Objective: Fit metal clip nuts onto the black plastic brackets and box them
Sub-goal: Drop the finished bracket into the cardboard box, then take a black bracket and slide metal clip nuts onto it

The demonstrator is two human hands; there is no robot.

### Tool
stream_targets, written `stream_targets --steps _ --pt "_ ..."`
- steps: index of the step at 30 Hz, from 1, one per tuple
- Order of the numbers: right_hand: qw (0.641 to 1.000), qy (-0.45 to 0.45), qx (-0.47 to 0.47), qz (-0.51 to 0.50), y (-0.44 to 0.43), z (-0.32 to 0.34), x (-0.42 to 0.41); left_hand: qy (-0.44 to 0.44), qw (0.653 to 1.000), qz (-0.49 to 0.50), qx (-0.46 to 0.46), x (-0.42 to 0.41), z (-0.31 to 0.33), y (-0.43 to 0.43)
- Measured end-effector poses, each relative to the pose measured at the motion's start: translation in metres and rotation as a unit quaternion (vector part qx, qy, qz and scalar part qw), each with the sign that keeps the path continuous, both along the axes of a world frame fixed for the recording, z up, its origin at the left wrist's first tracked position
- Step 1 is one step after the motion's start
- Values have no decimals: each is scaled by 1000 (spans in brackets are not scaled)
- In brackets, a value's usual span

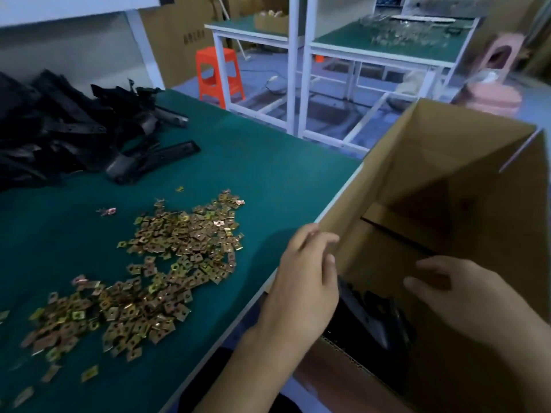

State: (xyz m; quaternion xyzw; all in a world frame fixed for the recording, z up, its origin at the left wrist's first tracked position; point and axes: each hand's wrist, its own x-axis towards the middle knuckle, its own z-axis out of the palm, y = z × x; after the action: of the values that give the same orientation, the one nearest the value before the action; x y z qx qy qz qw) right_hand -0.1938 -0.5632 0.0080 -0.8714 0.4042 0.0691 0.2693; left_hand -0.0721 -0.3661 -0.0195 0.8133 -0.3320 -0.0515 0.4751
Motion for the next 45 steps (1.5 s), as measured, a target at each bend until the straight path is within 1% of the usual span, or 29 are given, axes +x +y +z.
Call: stream_targets --steps 3,5,7,10,12,13,14,15,17,19,21,22,23,26,28,30,32,34,36,40,42,43,45 --pt "999 -3 23 45 15 -3 18 -34 999 -6 28 -2 4 23" --pt "995 -40 16 87 35 -4 36 -29 999 7 43 0 8 46" --pt "988 -92 2 121 58 -12 60 -26 998 38 38 6 13 75" --pt "957 -194 -27 215 112 -24 100 -50 991 118 40 18 22 130" --pt "922 -230 -53 306 162 -24 128 -81 976 202 32 28 23 179" --pt "906 -220 -62 356 186 -22 140 -85 962 258 33 33 23 206" --pt "893 -182 -63 407 212 -16 151 -80 943 320 36 39 22 234" --pt "878 -124 -60 459 235 -9 161 -63 921 383 38 44 19 264" --pt "838 -23 -75 540 273 -2 181 -12 865 502 27 52 16 322" --pt "805 31 -66 589 303 2 197 57 807 587 -31 57 13 372" --pt "790 38 -80 607 321 -1 209 136 758 621 -149 61 14 406" --pt "787 24 -91 610 326 -2 212 157 743 618 -204 64 15 416" --pt "788 1 -92 609 328 -3 212 162 737 613 -236 69 17 424" --pt "798 -78 -66 594 331 -5 212 161 743 576 -302 94 27 434" --pt "810 -100 -40 576 330 -5 214 196 731 546 -360 115 38 436" --pt "821 -93 -26 563 333 -2 214 260 707 510 -415 131 48 437" --pt "822 -89 -30 561 334 0 213 312 673 482 -466 142 50 438" --pt "825 -90 -33 557 333 0 213 330 642 469 -509 145 47 435" --pt "828 -88 -28 553 333 0 213 349 627 448 -533 141 42 431" --pt "842 -101 12 530 330 0 212 421 621 386 -537 125 34 426" --pt "848 -114 11 517 328 0 213 457 628 333 -535 115 35 422" --pt "851 -125 10 509 327 0 215 469 638 304 -530 109 36 420" --pt "855 -147 10 498 325 -1 218 478 675 256 -501 99 35 417"
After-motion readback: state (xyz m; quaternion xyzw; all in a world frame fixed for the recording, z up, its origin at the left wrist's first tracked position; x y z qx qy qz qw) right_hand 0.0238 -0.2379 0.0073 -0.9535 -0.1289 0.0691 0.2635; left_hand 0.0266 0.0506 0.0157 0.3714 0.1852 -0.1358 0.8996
